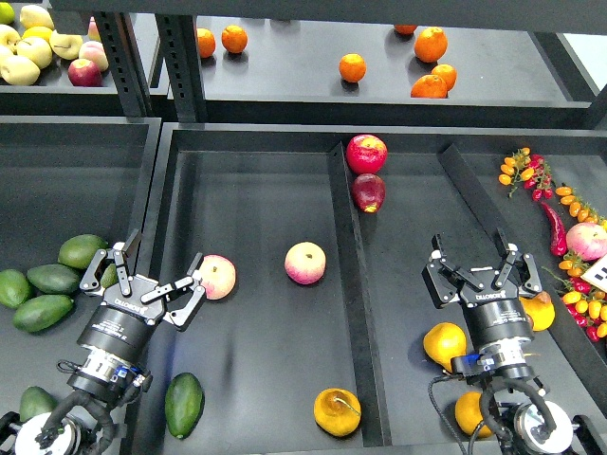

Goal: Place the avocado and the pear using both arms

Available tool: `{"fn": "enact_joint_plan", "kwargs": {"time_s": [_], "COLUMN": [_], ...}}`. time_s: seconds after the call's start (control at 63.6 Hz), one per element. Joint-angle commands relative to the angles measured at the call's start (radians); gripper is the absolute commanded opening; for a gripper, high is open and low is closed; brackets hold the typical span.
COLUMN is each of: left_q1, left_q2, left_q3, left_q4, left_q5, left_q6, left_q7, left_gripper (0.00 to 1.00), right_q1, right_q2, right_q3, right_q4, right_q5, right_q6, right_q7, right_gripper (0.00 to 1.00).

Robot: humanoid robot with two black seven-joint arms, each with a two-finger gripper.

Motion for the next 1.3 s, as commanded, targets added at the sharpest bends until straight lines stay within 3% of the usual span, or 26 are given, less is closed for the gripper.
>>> {"fn": "enact_joint_plan", "kwargs": {"time_s": [0.0,1.289], "left_q1": [0.002,0.003], "left_q2": [0.0,0.0], "left_q3": [0.0,0.009], "left_q4": [0.0,0.002], "left_q5": [0.0,0.0], "left_q6": [0.0,-0.005], "left_q7": [0.0,0.001], "left_gripper": [1.0,1.0], "right_q1": [-0.001,-0.001], "right_q2": [0.0,0.0], "right_q3": [-0.019,-0.021], "right_q4": [0.003,-0.005], "right_q5": [0.024,0.024], "right_q6": [0.0,-0.001], "right_q7": [0.0,0.001], "right_gripper": [1.0,1.0]}}
